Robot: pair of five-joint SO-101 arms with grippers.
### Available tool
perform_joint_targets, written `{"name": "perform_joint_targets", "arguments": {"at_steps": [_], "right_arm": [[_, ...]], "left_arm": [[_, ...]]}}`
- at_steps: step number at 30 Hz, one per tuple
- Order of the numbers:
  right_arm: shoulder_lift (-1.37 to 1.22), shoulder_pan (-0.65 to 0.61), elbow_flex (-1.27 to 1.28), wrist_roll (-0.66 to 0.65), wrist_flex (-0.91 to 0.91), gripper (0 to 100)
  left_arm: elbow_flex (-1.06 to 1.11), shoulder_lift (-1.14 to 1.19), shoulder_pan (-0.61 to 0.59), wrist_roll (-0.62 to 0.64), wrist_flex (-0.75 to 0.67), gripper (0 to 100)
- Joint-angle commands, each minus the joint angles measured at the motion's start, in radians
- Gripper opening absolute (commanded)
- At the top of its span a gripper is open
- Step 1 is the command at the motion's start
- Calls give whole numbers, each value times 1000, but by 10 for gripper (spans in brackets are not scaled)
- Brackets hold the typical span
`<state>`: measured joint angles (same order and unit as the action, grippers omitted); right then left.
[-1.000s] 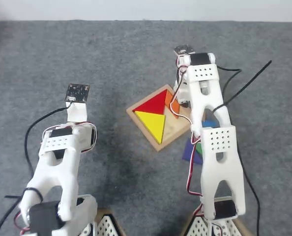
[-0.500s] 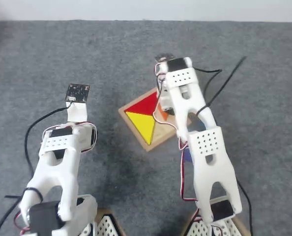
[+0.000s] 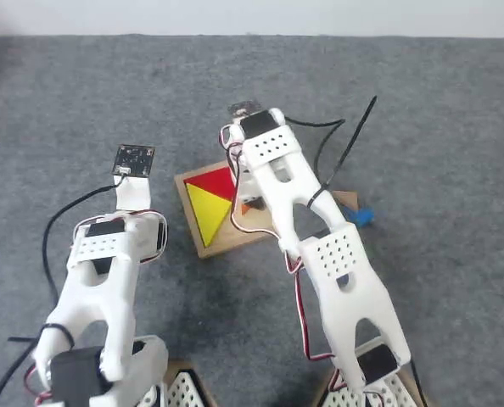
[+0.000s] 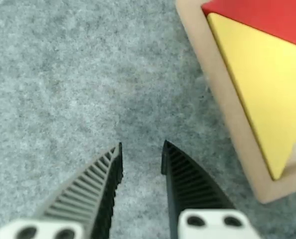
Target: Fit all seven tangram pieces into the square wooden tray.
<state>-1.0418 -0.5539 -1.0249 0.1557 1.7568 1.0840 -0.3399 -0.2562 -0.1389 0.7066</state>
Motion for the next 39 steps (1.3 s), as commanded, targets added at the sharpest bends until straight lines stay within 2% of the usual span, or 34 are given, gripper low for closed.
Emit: {"name": "perform_joint_targets", "arguments": {"at_steps": [1,6,17,29,39], "right_arm": [[189,-19,-2,9,39,162],[257,5,-2,8,22,162],[74,-12,-6,-41,-41,162],[38,21,-11,-69,-73,162],[35,58,-146,-52,-42,162]], "left_arm": [[-2,-8,5,-6,-18,125],[-2,-8,5,-6,-18,125],[-2,-8,5,-6,-18,125],[-2,-8,5,-6,-18,125],[-2,-8,5,-6,-18,125]]}}
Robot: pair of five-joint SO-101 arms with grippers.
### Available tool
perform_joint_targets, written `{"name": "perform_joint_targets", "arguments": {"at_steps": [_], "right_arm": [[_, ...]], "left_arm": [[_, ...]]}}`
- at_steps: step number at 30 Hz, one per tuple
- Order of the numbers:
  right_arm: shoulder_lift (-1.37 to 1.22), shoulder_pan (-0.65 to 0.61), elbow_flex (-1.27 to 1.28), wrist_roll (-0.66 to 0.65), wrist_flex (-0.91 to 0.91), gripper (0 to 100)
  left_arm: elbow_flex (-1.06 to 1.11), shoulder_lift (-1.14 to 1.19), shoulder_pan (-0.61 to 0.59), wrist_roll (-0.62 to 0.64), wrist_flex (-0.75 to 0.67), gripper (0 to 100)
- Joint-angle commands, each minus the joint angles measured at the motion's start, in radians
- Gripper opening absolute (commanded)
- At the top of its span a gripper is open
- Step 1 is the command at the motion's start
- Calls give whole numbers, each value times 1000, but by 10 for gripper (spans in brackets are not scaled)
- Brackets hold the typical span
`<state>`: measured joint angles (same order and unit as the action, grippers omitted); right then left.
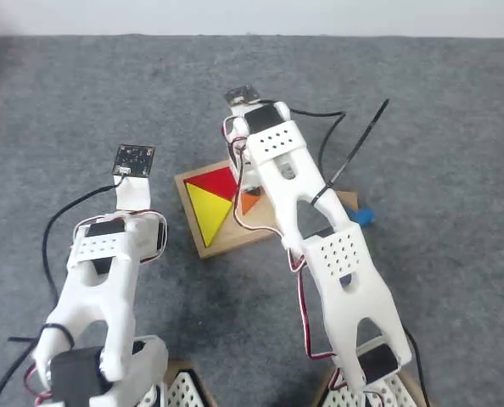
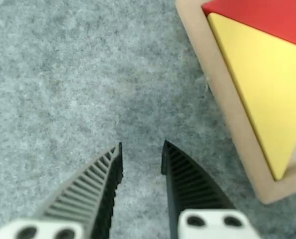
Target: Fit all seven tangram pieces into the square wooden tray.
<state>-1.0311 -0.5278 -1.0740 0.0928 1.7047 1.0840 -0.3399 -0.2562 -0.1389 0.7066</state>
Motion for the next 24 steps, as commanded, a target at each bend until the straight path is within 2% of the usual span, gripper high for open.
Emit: {"name": "perform_joint_targets", "arguments": {"at_steps": [1,4,12,24], "right_arm": [[24,31,-115,29,27,162],[16,2,-164,44,74,162],[-56,-64,-140,43,62,162],[-88,53,-141,-17,36,163]], "left_arm": [[-2,-8,5,-6,-18,125],[-2,-8,5,-6,-18,125],[-2,-8,5,-6,-18,125],[-2,-8,5,-6,-18,125]]}}
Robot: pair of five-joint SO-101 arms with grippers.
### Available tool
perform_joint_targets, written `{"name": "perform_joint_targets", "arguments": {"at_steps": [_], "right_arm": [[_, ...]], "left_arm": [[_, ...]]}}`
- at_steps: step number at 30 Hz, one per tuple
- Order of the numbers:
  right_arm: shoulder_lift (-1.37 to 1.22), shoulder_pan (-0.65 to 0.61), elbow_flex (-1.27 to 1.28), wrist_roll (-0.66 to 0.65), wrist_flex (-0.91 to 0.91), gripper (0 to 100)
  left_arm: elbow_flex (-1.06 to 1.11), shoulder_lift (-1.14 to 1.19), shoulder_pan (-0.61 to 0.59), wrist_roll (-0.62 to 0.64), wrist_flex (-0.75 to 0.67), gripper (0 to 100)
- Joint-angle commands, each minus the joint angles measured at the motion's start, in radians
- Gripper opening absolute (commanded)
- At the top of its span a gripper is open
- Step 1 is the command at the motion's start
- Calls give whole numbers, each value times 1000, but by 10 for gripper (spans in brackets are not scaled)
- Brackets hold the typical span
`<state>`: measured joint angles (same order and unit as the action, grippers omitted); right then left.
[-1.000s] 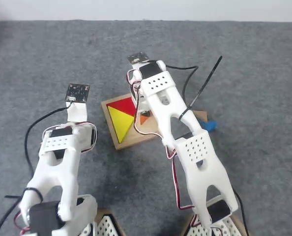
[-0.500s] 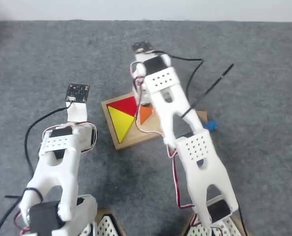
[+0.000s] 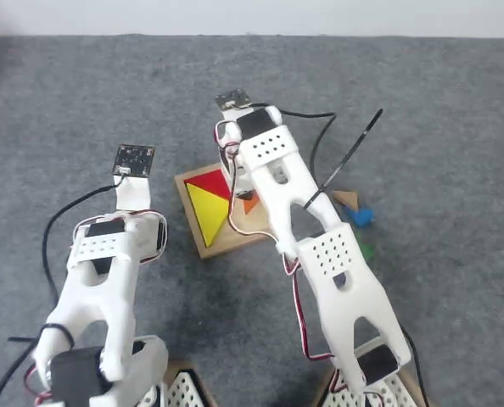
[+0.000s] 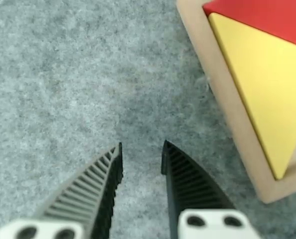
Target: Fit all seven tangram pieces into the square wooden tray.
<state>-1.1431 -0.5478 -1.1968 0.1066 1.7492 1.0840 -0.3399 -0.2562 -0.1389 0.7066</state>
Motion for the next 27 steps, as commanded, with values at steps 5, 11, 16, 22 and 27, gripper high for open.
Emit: {"name": "perform_joint_targets", "arguments": {"at_steps": [5,11,16,22,27], "right_arm": [[25,84,-18,-48,-19,164],[24,87,-135,-46,12,164],[5,134,-175,-48,10,164],[-4,183,-170,-49,10,164],[-12,176,-178,-54,44,162]], "left_arm": [[-2,-8,5,-6,-18,125],[-2,-8,5,-6,-18,125],[-2,-8,5,-6,-18,125],[-2,-8,5,-6,-18,125],[-2,-8,5,-6,-18,125]]}}
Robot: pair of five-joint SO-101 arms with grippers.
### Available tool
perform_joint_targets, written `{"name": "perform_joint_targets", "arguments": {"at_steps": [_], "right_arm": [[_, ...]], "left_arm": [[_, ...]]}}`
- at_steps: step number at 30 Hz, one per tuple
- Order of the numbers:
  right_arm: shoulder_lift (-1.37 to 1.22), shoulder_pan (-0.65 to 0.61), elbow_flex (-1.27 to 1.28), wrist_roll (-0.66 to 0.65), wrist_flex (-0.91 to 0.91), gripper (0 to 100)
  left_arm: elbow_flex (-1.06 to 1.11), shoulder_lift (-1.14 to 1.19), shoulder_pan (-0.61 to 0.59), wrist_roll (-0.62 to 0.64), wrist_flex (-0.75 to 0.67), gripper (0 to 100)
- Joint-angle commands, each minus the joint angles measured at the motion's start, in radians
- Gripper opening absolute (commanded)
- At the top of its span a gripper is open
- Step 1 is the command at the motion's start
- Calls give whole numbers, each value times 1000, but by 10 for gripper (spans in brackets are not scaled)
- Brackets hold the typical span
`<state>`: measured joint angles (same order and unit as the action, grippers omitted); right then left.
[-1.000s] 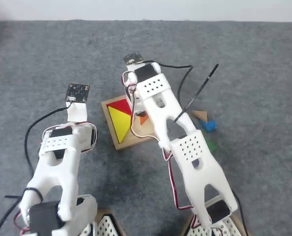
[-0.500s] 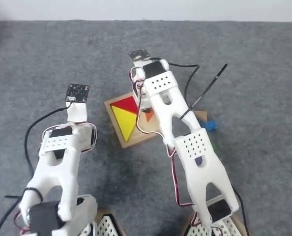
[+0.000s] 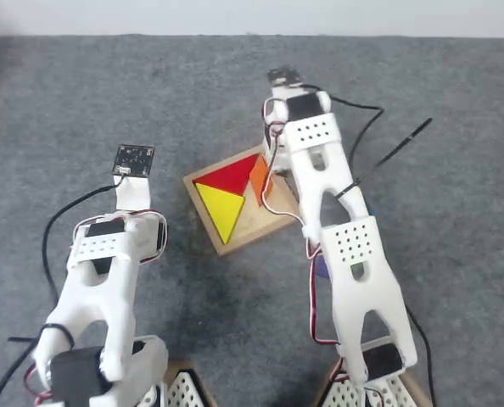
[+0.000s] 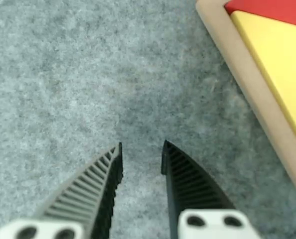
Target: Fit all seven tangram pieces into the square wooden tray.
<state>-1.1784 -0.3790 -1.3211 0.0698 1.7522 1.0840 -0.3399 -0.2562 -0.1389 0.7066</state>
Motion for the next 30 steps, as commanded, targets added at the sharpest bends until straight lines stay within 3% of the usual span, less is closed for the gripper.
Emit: {"name": "perform_joint_targets", "arguments": {"at_steps": [1,7,14,16,22,24,30], "right_arm": [[39,7,-54,-31,41,162],[375,104,61,-126,51,162],[946,163,954,-377,25,165],[1079,189,1226,-450,-71,165],[1438,329,1924,-506,-633,166],[1488,328,2012,-496,-739,167],[1432,297,2001,-465,-760,236]], "left_arm": [[-2,-8,5,-6,-18,125],[-2,-8,2,-6,-18,125],[-2,-8,5,-6,-18,125],[-2,-8,5,-6,-18,125],[-2,-8,6,-6,-18,125],[-2,-8,6,-6,-18,123],[-2,-8,5,-6,-18,123]]}}
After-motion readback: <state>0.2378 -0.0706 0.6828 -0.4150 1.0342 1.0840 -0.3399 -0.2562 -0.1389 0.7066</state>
